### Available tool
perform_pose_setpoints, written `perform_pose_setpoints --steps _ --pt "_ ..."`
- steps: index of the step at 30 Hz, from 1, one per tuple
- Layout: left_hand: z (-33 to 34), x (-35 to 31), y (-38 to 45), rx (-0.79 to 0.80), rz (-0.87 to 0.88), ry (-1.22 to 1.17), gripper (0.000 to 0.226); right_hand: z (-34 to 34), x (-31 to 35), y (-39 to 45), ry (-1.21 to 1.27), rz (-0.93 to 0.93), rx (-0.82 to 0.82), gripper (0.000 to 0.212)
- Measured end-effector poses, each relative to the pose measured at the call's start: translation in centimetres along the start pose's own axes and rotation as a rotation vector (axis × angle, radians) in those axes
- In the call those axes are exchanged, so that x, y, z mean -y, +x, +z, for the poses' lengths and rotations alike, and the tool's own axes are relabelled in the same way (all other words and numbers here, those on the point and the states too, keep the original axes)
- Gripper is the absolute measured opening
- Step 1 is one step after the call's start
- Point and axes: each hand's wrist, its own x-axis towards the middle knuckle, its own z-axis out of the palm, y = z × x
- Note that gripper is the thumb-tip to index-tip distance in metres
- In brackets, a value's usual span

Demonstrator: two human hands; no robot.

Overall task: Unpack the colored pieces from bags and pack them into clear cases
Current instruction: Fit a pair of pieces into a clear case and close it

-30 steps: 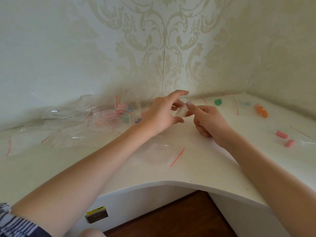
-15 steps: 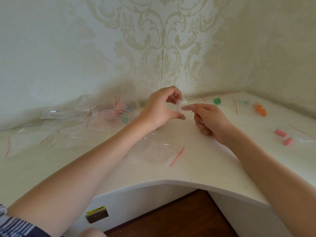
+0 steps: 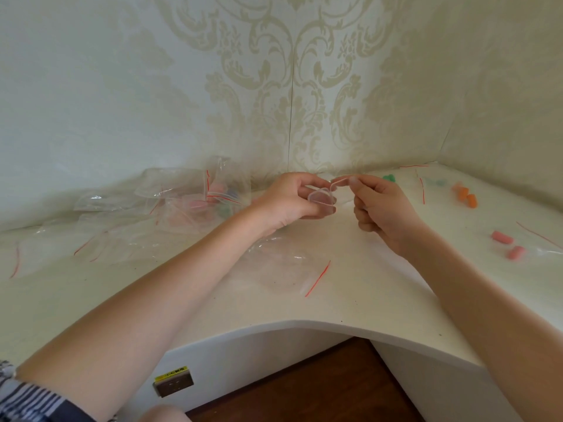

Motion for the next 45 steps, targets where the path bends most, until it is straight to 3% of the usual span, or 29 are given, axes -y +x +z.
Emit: perform_pose_setpoints --steps 6,13,17,22,26,30,37,45 --pt "0.2 -0.4 -0.3 -0.078 -0.053 -0.097 0.026 0.1 1.0 -0.2 0.223 0.229 0.043 0.044" --pt "0.1 -0.6 0.4 -0.231 -0.152 -0.312 0.010 -0.1 1.0 0.1 0.247 0.390 -0.066 0.033" --pt "-0.4 -1.0 0.8 -0.227 -0.245 -0.574 0.013 -0.3 0.9 0.2 0.075 0.346 -0.045 0.036" --pt "-0.9 -1.3 0.7 -0.195 -0.312 -0.804 0.014 -0.7 0.5 -0.3 0.082 0.186 0.003 0.025" --pt "-0.4 -1.4 0.4 -0.115 -0.297 -0.727 0.010 -0.5 0.9 -0.4 0.103 -0.022 -0.032 0.019" --pt "0.3 -1.3 0.1 0.007 -0.281 -0.593 0.024 0.1 1.1 -0.6 -0.028 -0.263 0.023 0.013" --pt "0.8 -1.5 -0.7 0.162 -0.290 -0.559 0.021 0.4 0.6 -0.9 -0.282 -0.339 0.069 0.015" --pt "1.1 -1.4 -0.8 0.098 -0.312 -0.560 0.016 0.7 0.5 -1.3 -0.417 -0.336 0.102 0.059"
